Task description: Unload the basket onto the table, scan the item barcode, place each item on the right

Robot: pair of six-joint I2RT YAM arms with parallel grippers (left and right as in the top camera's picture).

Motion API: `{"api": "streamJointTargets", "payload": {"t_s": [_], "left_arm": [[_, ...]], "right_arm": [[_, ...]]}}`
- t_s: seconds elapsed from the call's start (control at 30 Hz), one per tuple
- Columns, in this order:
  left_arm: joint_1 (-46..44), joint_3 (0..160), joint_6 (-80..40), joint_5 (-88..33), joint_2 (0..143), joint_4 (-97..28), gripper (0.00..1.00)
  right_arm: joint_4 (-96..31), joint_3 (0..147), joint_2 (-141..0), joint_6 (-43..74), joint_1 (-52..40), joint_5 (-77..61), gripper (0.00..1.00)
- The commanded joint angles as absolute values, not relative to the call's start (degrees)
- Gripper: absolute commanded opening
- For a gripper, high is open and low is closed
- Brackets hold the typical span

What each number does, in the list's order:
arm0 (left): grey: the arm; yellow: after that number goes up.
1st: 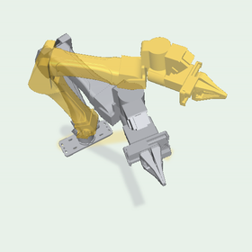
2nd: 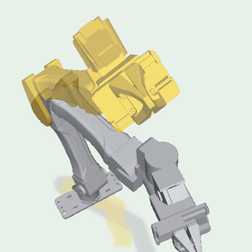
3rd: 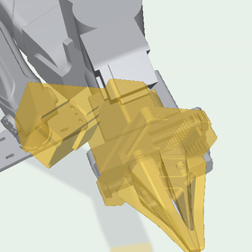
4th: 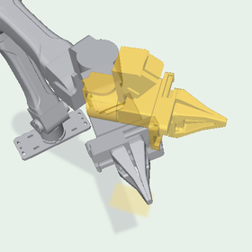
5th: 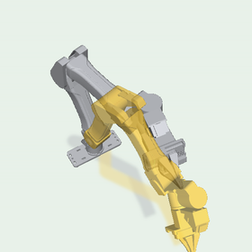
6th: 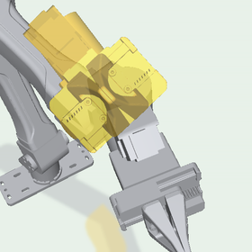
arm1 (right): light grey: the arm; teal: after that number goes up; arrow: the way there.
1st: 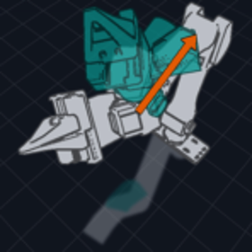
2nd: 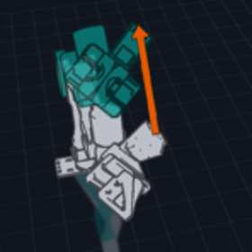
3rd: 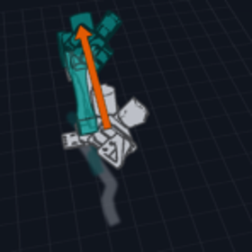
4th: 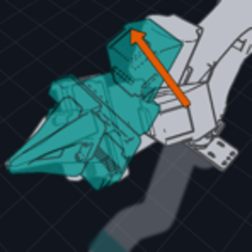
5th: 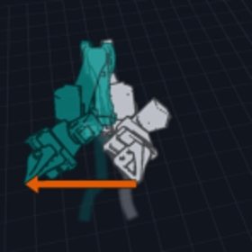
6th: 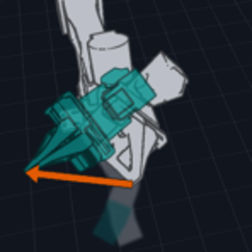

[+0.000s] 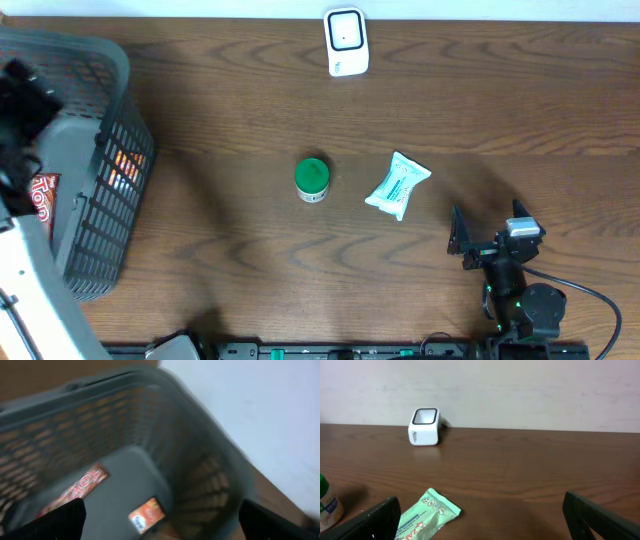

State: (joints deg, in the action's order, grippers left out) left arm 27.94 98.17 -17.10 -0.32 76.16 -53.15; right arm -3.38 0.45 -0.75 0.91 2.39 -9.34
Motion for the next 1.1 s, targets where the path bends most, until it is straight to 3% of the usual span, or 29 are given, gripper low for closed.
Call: {"api": "streamJointTargets", "payload": {"t_s": [0.0, 0.13, 0.23, 0.3, 0.43, 1.07], "left_arm": [[32.38, 98.37, -23.16, -6.04, 77.89, -54.7, 0.98], [32.62, 98.37, -23.86, -11.11, 80.84, -55.16, 0.98], [32.08, 98.37, -38.28, -4.93, 84.55, -59.75, 0.98], [31.59, 98.37, -54.61, 1.3, 89.58, -66.78, 0.98], [31.38, 98.37, -64.4, 1.89, 97.38, -70.35, 0.98], [27.11, 98.37, -57.45, -1.04, 117.84, -60.58, 0.98]], "right_arm": [[-3.57, 0.32, -0.86, 1.67, 2.04, -9.28, 0.99], [-3.57, 0.32, -0.86, 1.67, 2.04, -9.28, 0.99], [-3.57, 0.32, -0.86, 1.67, 2.04, -9.28, 0.99], [-3.57, 0.32, -0.86, 1.67, 2.04, -9.28, 0.99], [-3.57, 0.32, -0.86, 1.67, 2.04, -9.28, 0.99], [-3.57, 0.32, -0.86, 1.67, 2.04, -9.28, 0.99]]}}
